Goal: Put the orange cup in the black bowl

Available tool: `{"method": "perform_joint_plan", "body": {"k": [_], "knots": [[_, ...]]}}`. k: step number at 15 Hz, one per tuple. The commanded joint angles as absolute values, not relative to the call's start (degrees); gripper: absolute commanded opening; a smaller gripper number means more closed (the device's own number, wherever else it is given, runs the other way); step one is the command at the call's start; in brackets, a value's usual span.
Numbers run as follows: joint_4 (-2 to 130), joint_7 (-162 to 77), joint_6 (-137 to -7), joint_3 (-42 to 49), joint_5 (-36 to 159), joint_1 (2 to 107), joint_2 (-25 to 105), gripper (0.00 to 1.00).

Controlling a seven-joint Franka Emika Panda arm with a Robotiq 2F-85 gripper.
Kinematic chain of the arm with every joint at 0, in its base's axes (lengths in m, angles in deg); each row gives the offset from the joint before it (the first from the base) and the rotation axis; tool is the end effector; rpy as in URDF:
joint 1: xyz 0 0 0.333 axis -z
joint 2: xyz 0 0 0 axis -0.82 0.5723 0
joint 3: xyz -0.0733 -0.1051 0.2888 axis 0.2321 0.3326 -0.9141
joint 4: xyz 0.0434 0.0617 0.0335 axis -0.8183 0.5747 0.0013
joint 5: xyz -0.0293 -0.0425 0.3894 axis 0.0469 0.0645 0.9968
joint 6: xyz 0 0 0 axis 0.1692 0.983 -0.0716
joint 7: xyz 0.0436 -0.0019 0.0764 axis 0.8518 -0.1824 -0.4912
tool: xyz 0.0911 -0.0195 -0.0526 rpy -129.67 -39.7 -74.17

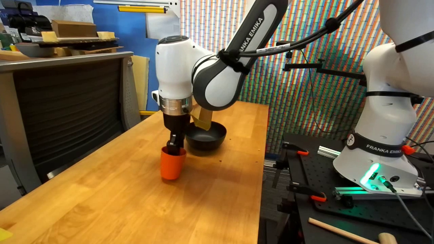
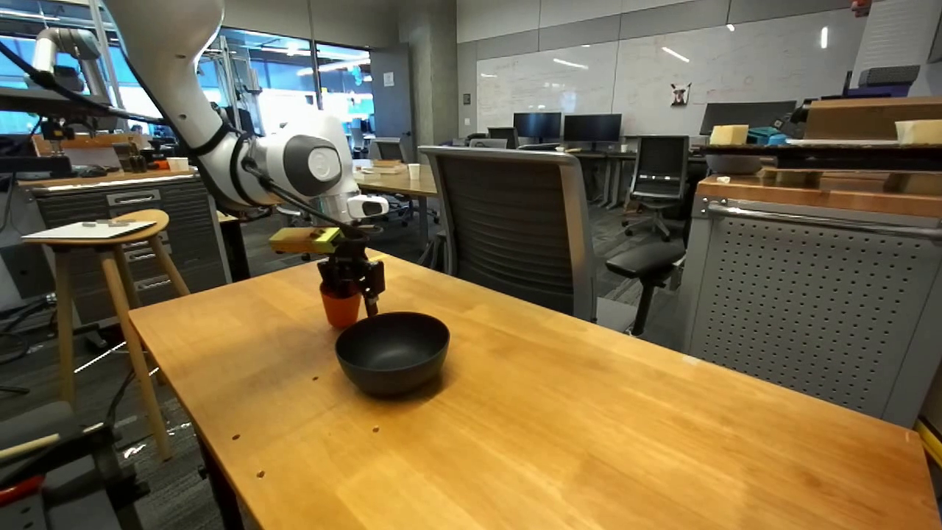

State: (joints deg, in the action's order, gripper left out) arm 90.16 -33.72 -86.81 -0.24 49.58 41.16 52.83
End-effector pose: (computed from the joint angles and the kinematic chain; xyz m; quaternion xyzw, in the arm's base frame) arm 0.5723 0.1482 0.1853 0.9910 0.1139 0.0314 0.0632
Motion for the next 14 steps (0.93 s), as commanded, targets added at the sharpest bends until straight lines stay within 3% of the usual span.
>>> {"method": "perform_joint_plan", "body": {"k": [1, 4, 6, 14], "knots": [[90.7, -36.1, -81.6, -3.3, 55.7, 42.7, 51.9, 0.35], [92.4, -38.5, -77.8, -5.2, 60.7, 44.6, 48.8, 0.11], [93.9, -38.5, -76.9, -4.5, 61.8, 45.6, 45.0, 0.04], [94.7, -26.2, -80.9, 6.2, 52.3, 49.9, 33.2, 0.07]]}}
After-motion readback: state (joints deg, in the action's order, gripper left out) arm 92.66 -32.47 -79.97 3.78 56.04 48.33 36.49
